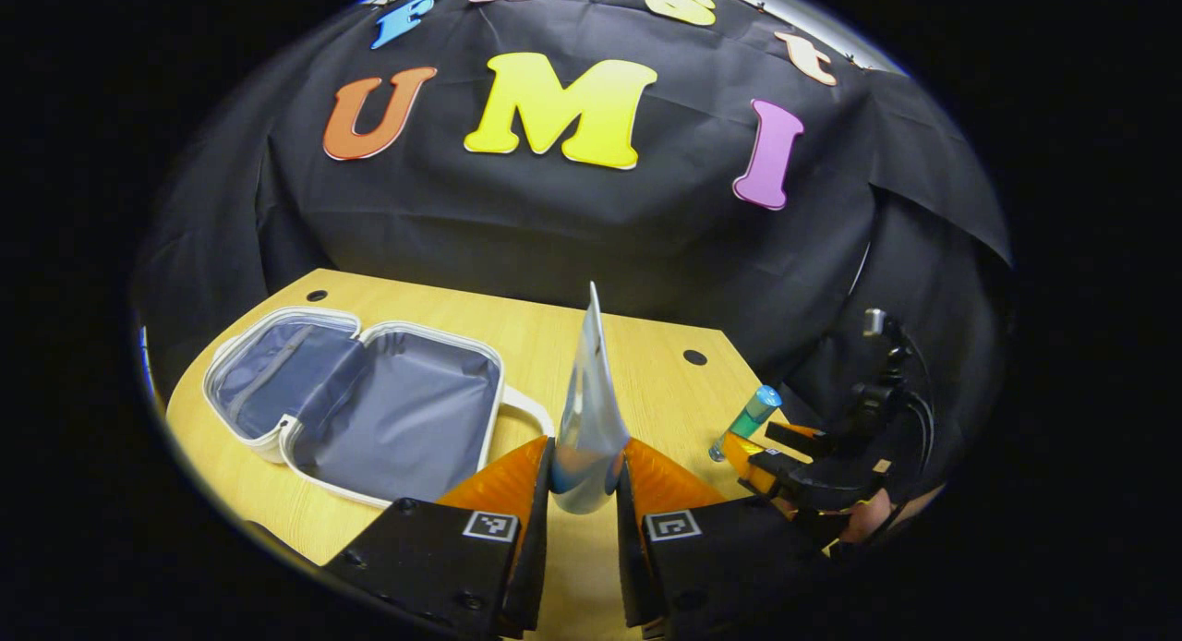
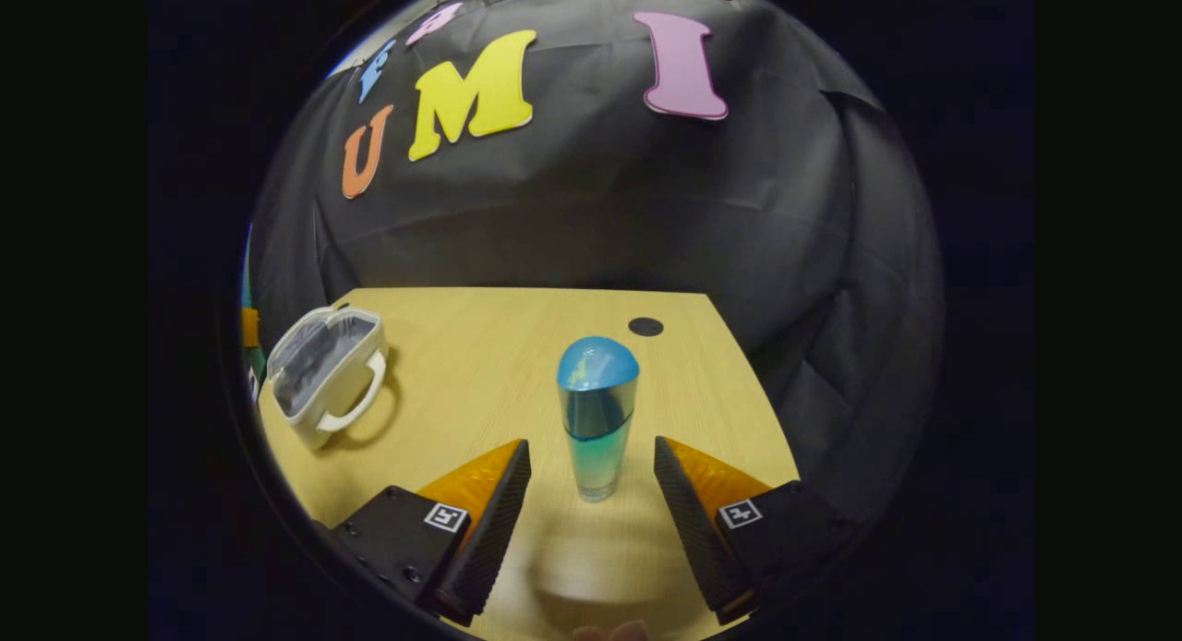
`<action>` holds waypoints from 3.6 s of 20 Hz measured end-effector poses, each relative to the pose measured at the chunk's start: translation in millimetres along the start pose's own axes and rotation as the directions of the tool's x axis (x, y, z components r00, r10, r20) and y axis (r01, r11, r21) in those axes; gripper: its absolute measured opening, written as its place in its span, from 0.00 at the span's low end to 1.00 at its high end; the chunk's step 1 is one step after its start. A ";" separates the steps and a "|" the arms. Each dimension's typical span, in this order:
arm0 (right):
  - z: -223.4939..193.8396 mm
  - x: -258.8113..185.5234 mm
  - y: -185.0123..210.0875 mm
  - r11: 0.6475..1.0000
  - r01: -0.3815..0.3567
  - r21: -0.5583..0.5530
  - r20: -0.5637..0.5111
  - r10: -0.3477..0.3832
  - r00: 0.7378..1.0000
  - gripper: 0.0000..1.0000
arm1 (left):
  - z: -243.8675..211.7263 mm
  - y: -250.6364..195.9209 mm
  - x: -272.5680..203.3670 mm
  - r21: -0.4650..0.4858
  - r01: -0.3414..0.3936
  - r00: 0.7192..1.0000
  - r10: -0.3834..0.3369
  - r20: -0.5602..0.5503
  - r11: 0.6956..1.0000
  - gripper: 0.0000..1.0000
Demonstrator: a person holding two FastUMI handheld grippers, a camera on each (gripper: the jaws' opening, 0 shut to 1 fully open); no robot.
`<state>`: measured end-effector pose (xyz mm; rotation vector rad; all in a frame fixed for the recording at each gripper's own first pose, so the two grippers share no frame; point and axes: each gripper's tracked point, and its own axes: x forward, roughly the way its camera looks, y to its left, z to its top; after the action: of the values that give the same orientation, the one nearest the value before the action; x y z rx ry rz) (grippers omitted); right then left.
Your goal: First open the suitcase, pack the skin care products into it, and then close the suitcase.
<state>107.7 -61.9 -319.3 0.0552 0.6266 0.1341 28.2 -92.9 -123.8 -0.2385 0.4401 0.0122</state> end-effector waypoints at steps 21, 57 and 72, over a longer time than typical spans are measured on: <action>72.9 -56.9 17.8 0.998 0.029 0.065 -0.002 -0.029 1.000 0.33 | 29.1 147.4 -11.4 -0.056 -0.088 0.996 0.089 0.009 0.995 0.36; 103.8 -221.9 143.7 0.987 -0.088 0.132 0.001 0.089 0.996 0.33 | -97.1 242.0 119.6 0.099 -0.140 0.740 0.170 -0.651 0.985 0.43; 99.5 -142.9 292.1 0.936 -0.350 0.035 -0.121 0.351 0.928 0.31 | -15.6 247.3 10.2 -0.150 -0.085 0.948 0.033 -0.318 0.985 0.97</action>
<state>20.0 206.0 -128.9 0.1730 0.7399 0.4835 15.2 143.5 -197.7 -0.3902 0.7662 0.0702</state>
